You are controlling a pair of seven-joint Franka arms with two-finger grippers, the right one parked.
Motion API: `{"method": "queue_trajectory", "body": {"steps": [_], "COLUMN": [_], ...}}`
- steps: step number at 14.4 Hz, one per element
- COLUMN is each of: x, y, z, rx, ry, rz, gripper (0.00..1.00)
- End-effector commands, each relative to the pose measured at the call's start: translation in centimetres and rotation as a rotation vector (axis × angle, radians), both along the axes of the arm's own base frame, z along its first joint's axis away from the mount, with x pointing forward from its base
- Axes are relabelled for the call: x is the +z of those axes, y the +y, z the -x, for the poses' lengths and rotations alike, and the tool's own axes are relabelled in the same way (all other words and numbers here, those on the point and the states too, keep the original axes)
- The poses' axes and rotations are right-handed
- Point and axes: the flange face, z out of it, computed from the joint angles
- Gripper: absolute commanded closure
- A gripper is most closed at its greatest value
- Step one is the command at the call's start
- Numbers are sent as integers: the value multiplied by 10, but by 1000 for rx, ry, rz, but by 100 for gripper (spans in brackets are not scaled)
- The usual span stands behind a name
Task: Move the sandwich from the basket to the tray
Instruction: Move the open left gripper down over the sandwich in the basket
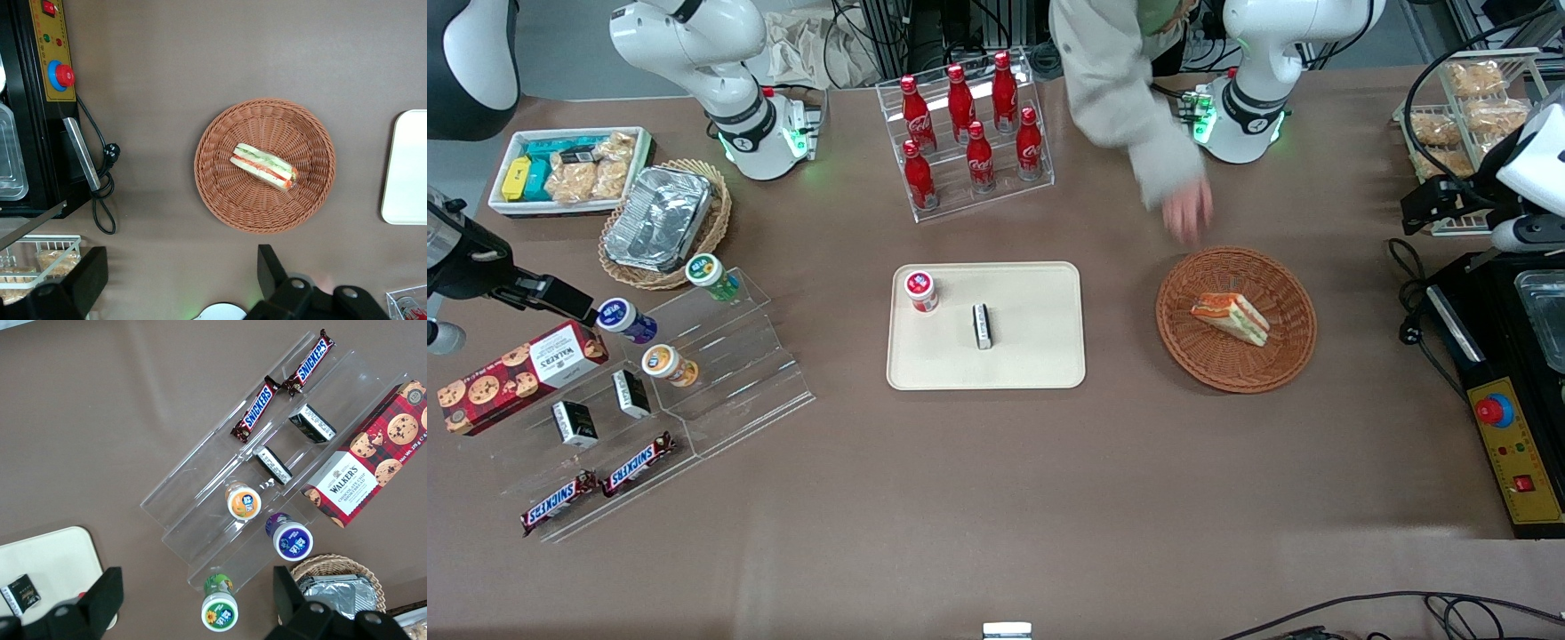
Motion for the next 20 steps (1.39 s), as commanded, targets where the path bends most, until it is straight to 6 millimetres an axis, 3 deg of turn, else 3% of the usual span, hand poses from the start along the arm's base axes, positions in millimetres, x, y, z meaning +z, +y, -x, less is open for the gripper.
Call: {"method": "queue_trajectory", "body": {"steps": [1, 4, 7, 9, 12, 14, 20], "x": [2, 1, -12, -32, -94, -121, -179], "y": [-2, -6, -5, -3, -11, -24, -36], "z": [0, -1, 0, 15, 50, 55, 69], "rx": [4, -27, -44, -33, 99, 136, 429], "ry": [-8, -7, 22, 40, -73, -77, 13], "rz": [6, -4, -1, 13, 17, 19, 37], "gripper": [0, 1, 1, 0, 0, 0, 1]}}
